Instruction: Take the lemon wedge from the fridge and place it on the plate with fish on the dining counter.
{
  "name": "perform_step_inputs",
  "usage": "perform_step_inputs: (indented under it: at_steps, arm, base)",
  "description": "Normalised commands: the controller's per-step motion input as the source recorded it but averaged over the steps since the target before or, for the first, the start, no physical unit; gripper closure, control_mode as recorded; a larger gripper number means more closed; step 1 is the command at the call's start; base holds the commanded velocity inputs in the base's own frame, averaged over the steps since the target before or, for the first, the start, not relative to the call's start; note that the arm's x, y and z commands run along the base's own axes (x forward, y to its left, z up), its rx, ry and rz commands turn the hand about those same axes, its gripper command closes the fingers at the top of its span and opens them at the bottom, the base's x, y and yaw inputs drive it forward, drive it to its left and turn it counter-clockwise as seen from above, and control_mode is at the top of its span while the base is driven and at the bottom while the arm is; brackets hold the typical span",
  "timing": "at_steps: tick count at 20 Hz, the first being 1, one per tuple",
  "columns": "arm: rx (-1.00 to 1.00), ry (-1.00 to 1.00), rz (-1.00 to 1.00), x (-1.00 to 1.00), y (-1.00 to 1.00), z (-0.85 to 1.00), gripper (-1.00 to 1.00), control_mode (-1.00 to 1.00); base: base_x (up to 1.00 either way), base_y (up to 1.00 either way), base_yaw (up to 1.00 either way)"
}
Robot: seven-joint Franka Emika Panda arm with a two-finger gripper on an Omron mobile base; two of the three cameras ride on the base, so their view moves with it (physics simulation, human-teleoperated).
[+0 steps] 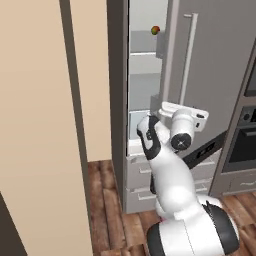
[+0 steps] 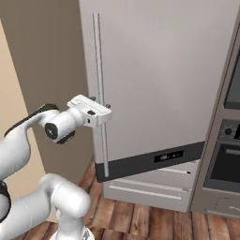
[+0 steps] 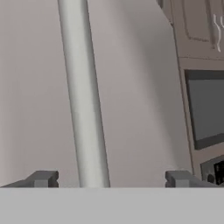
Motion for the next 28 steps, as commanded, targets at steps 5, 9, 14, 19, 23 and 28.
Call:
perform_step_inputs:
  at_steps: [5,9,14,19,23,28]
  arm:
    - [0.23,0.12,-0.12,-0.87,0.1,1.0,-1.0,-1.0]
    - [0.21,0.12,-0.03,-0.92,0.2,1.0,-1.0,-1.0]
    - [0.14,0.11,0.0,-0.81,0.36,1.0,-1.0,-1.0]
    - [-0.02,-0.08,0.0,-0.21,0.15,0.43,-1.0,-1.0]
    - [0.0,-0.06,0.04,-0.69,0.24,0.0,-1.0,-1.0]
    - [-0.02,0.18,0.1,-0.4,0.99,-0.29,-1.0,-1.0]
  base:
    - [0.0,0.0,0.0]
    - [0.0,0.0,0.0]
    - [0.0,0.0,0.0]
    - [0.0,0.0,0.0]
    - [0.0,0.0,0.0]
    - [0.0,0.0,0.0]
